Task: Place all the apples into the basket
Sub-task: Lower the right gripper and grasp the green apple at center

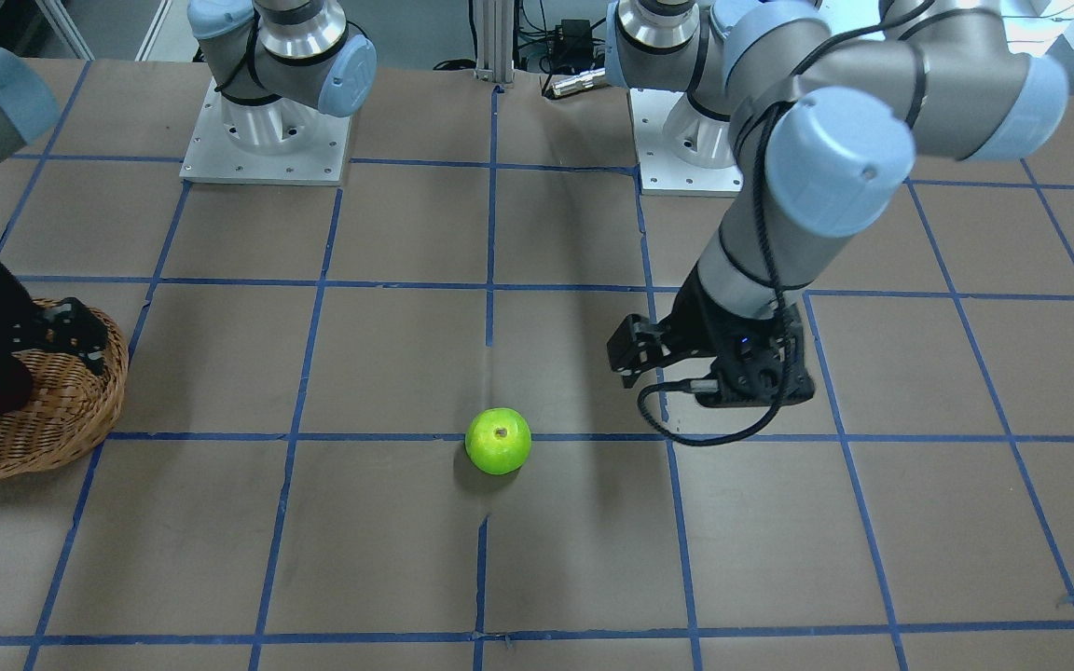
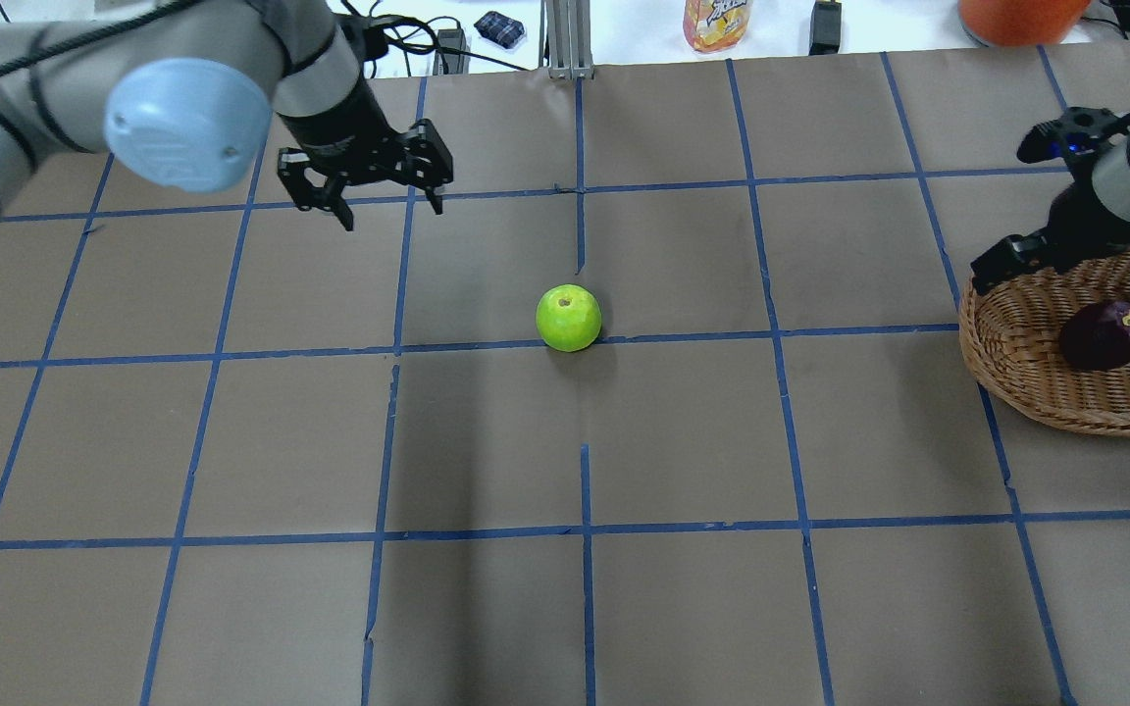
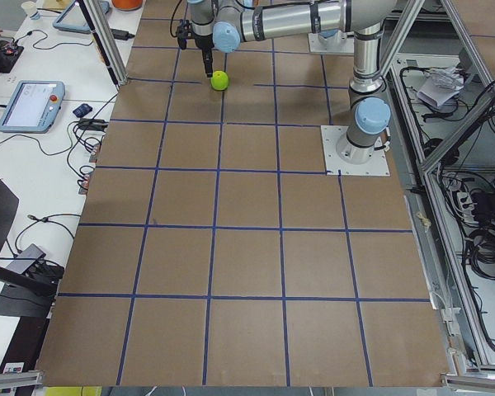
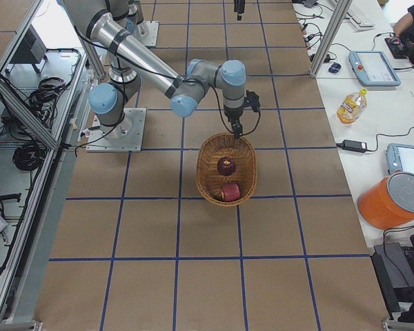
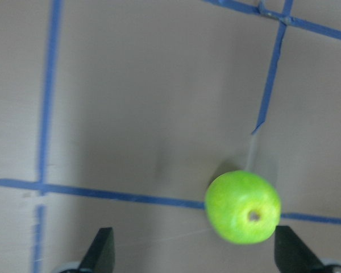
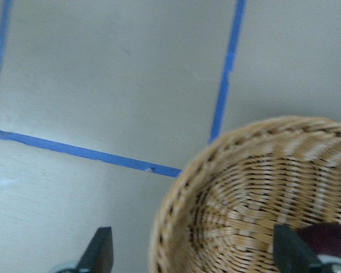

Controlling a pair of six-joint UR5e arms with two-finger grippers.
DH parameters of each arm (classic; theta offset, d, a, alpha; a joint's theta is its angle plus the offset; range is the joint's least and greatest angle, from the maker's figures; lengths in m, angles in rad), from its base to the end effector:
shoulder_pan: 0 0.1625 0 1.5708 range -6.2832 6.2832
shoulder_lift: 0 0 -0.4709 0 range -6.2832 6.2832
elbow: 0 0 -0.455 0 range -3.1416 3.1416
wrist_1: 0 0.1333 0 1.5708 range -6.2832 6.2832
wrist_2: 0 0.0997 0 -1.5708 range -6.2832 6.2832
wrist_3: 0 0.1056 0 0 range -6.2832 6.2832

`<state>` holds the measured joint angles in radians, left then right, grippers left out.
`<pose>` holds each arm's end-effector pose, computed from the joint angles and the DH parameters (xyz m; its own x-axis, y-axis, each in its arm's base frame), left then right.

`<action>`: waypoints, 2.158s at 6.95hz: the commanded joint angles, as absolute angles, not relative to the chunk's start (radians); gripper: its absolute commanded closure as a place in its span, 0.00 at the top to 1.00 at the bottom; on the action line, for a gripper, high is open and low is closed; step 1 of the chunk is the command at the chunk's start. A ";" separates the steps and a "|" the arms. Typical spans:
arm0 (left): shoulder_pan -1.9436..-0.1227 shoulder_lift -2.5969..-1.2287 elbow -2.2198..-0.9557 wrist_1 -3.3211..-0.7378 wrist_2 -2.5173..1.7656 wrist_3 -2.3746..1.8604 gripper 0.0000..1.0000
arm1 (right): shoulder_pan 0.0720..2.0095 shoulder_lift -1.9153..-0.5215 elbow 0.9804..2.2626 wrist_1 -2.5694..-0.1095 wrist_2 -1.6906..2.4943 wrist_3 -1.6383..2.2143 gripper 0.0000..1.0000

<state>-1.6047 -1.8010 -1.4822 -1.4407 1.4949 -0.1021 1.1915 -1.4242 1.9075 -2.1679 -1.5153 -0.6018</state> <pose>-0.1635 -0.6512 0.4503 -0.9948 -0.0691 0.0742 -0.0679 0.9975 0.0192 -0.0865 -0.5928 0.3235 -0.9747 -0.2226 0.0189 -0.2232 0.9668 -0.1248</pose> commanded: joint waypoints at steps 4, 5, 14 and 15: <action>-1.531 -1.582 -1.489 -1.635 1.610 -0.003 1.00 | 1.823 -1.130 1.607 -2.169 -1.506 0.432 1.00; -1.531 -1.583 -1.499 -1.634 1.599 -0.009 1.00 | 1.891 -1.096 1.595 -2.169 -1.506 0.530 1.00; -1.531 -1.574 -1.502 -1.634 1.598 -0.009 1.00 | 1.951 -0.946 1.586 -2.269 -1.525 0.462 0.59; -1.531 -1.571 -1.500 -1.634 1.600 -0.005 1.00 | 1.938 -0.980 1.580 -2.258 -1.522 0.457 0.52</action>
